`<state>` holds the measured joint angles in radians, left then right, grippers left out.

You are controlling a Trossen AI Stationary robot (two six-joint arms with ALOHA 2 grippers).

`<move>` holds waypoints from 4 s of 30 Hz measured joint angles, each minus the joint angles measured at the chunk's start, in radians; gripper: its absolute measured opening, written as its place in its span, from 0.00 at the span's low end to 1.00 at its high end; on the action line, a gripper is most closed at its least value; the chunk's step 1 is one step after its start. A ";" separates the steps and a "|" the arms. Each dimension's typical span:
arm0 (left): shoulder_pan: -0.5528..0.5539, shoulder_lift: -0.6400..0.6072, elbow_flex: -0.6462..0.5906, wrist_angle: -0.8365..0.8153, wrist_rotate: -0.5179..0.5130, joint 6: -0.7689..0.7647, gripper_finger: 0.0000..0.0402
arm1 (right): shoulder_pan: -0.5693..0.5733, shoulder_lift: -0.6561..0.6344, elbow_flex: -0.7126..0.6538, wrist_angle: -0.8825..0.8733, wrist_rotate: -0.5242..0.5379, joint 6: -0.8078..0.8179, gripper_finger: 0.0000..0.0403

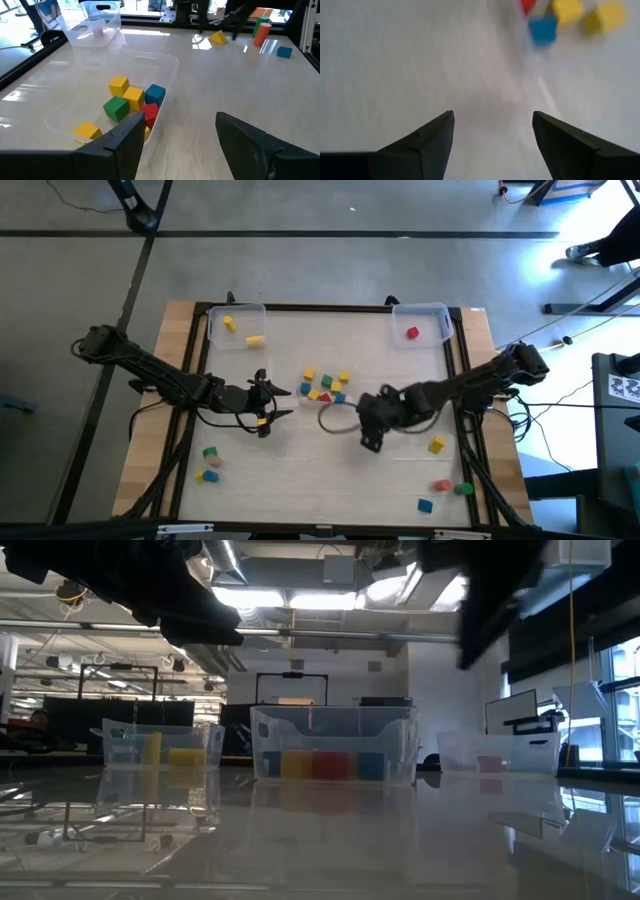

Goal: Sort blocks by size
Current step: Put the orange cylindrical block into the top left transparent bin

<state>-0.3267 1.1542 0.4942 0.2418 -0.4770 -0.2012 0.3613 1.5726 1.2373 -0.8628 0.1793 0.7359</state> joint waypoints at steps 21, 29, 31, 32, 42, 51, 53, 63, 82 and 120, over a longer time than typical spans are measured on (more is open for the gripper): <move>0.000 0.000 0.000 0.001 0.000 0.007 0.57 | 0.449 0.001 0.005 -0.528 -0.123 0.896 0.64; 0.000 0.000 0.000 0.001 0.000 0.008 0.57 | 0.540 0.002 0.005 -0.438 -0.331 1.182 0.64; 0.000 0.000 0.000 0.001 0.000 0.008 0.57 | 0.564 0.002 0.005 -0.416 -0.340 1.220 0.64; 0.000 0.000 0.000 0.001 0.000 0.008 0.57 | 0.575 0.002 0.005 -0.401 -0.339 1.237 0.64; 0.000 0.000 0.000 0.001 0.000 0.008 0.57 | 0.677 0.036 0.005 -0.322 -0.327 1.387 0.64; 0.000 0.000 0.000 0.001 0.000 0.024 0.57 | 0.678 0.083 -0.045 -0.290 -0.311 1.359 0.64; 0.000 0.000 0.000 0.001 0.000 0.027 0.57 | 0.678 0.083 -0.075 -0.219 -0.324 1.358 0.64; 0.000 0.000 0.000 0.002 0.000 0.026 0.57 | 0.679 0.083 -0.173 -0.096 -0.348 1.354 0.64; 0.000 0.000 0.000 0.002 0.000 0.026 0.57 | 0.679 0.081 -0.193 -0.016 -0.356 1.330 0.32; 0.021 0.231 0.105 0.186 0.309 -0.049 0.57 | 0.003 0.092 -0.056 0.660 0.074 -0.483 0.33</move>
<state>-0.3055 1.3849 0.5997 0.4273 -0.1677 -0.2503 0.3646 1.6643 1.1817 -0.2025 0.2533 0.2531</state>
